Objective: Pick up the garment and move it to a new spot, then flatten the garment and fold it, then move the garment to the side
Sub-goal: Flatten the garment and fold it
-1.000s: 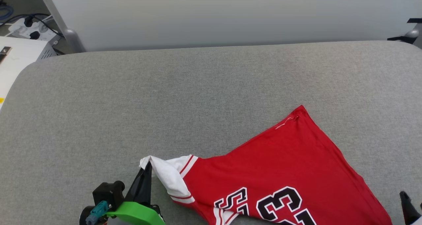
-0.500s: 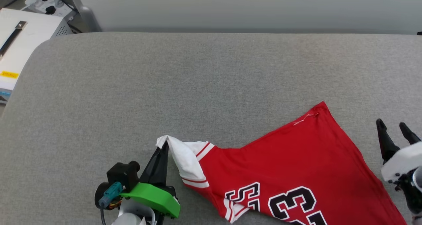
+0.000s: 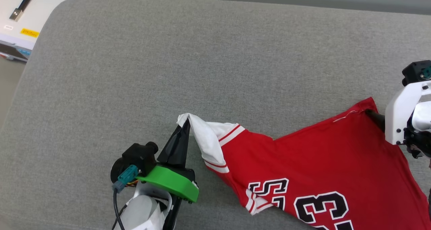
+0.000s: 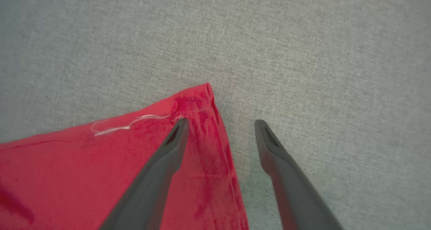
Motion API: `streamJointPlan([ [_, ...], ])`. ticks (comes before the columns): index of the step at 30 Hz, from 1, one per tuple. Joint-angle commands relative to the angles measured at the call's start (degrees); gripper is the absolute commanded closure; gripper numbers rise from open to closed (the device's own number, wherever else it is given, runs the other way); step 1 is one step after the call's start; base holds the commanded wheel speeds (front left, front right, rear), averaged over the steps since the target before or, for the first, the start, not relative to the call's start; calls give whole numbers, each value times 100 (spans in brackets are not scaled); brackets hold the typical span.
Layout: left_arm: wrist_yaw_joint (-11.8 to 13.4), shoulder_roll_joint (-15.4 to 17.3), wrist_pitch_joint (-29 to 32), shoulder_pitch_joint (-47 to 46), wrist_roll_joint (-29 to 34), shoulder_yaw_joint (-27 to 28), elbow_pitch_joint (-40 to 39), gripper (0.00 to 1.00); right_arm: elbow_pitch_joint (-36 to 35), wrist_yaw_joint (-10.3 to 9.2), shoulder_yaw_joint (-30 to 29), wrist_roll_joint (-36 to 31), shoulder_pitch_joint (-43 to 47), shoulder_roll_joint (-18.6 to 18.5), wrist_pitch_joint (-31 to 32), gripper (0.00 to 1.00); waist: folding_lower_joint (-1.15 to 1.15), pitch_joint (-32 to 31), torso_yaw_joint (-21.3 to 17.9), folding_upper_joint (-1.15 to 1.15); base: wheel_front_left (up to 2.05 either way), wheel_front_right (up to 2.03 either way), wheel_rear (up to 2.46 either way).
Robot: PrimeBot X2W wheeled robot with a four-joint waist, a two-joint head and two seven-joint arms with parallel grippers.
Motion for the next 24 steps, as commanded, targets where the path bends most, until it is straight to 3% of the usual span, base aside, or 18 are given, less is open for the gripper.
streamJointPlan([
  [1,-35,-14,-33,-156,33,-8,-45,100,102,-3,113,62,-122,-24,12,0,0,235,184,0,0,0,0],
  [10,-73,-64,-34,-258,64,-20,-80,100,813,-3,896,504,-143,-19,232,0,0,414,226,0,0,0,0],
  [11,-76,-67,-34,-256,64,-13,-76,100,840,-3,976,566,-124,-20,305,38,0,412,222,0,0,0,0],
  [12,-79,-70,-34,-251,65,-3,-70,100,868,-3,1046,662,-104,-17,381,100,0,408,215,0,0,0,0],
  [18,-92,-82,-34,-179,70,59,1,100,809,-3,1336,1006,-194,-58,437,100,0,272,141,0,0,0,0],
  [24,-111,-77,-34,-112,70,147,83,100,790,-3,1115,1024,-426,-161,-91,100,0,-104,58,0,0,0,0],
])
